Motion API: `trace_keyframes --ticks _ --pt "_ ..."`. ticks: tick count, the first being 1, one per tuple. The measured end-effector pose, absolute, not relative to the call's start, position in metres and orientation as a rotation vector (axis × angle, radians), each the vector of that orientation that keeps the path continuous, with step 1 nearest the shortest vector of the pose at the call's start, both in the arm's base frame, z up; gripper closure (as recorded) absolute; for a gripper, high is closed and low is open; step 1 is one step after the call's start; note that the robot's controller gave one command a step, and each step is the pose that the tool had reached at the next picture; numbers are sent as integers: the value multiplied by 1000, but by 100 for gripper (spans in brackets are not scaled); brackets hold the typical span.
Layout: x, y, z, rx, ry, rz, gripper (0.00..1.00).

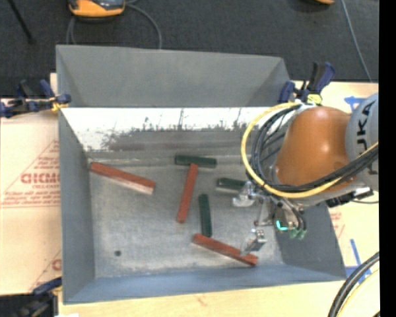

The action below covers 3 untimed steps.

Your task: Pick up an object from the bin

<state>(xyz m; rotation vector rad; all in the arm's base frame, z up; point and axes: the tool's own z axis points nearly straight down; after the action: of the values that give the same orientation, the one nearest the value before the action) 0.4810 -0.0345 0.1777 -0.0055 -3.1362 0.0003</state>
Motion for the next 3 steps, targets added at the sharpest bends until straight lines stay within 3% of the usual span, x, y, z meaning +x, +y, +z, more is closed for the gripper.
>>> trace_keyframes --ticks 1,2,3 --pt "483 -34 182 -3 -3144 1 0" --pt "478 -40 129 -267 -3135 -1 0" --pt "475 -45 110 -270 -3130 1 0"
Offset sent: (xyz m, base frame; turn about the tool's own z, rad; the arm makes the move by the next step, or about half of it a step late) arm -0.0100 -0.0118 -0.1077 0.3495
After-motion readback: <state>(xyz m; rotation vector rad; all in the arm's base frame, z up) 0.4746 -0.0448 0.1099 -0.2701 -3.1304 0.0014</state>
